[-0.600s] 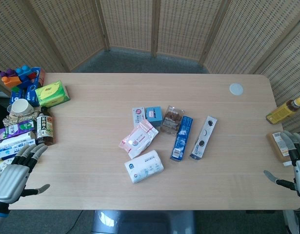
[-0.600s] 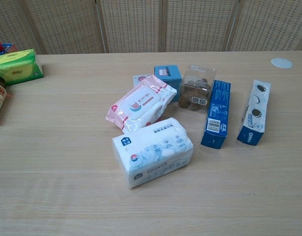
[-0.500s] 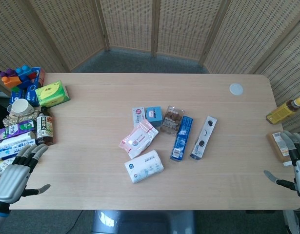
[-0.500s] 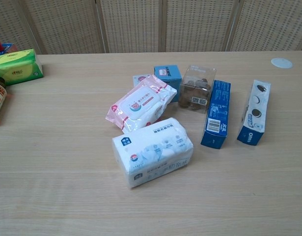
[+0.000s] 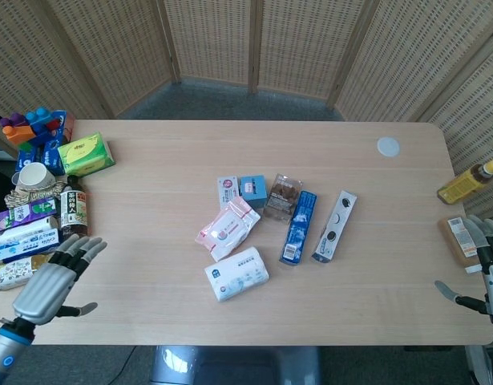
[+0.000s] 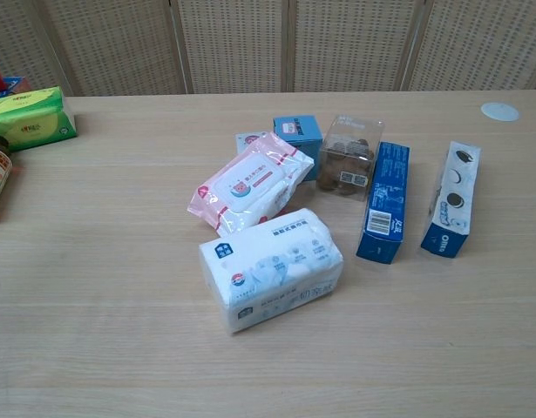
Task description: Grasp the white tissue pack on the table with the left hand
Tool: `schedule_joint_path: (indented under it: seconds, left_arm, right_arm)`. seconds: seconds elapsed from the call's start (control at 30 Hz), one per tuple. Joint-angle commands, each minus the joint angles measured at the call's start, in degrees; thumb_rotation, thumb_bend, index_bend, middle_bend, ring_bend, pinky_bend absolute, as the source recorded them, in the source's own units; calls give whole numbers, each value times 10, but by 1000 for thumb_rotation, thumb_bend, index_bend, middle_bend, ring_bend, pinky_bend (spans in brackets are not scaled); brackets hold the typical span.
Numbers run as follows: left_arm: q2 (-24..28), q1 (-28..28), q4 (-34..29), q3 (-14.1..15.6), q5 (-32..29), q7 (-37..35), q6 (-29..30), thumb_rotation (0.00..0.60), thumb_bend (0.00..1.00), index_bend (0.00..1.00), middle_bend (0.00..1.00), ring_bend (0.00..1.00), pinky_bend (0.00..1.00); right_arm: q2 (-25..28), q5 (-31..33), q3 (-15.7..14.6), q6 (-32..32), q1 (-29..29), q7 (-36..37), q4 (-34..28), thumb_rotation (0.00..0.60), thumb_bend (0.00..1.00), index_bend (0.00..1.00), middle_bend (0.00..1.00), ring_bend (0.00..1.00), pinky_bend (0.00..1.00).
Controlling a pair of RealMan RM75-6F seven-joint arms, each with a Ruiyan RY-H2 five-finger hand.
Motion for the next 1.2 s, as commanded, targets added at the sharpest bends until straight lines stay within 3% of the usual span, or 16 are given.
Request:
schedule_joint_path:
  seconds: [0.03, 0.3, 0.43, 0.73, 0.97, 1.2]
  left_arm:
    - [8, -56, -29, -20, -17, 38, -77, 600, 0, 0, 0, 0, 0]
    - [-22, -134, -57, -47, -44, 124, -175, 600, 0, 0, 0, 0, 0]
    - [-45, -171, -65, -61, -76, 200, -225, 600, 0, 0, 0, 0, 0]
    - [-144, -236, -10, -78, -129, 339, -276, 600, 0, 0, 0, 0, 0]
    - [-207, -287, 70, -81, -101, 338, -297, 600, 0, 0, 0, 0, 0]
    - [-251, -321, 106, -91, -130, 342, -316, 600, 0, 0, 0, 0, 0]
  right_arm:
    - [0, -2, 0, 2, -1, -2, -1, 600, 0, 0, 0, 0, 0]
    - [-1, 0, 0, -1, 0, -1, 0, 600, 0, 0, 0, 0, 0]
    - [0, -1, 0, -1, 0, 0, -1, 600, 0, 0, 0, 0, 0]
    - [3, 4, 3, 1, -2, 8, -1, 600, 0, 0, 0, 0, 0]
    - [4, 10, 5, 0, -2, 13, 0, 600, 0, 0, 0, 0, 0]
    - [7, 14, 7, 0, -4, 23, 0, 600, 0, 0, 0, 0, 0]
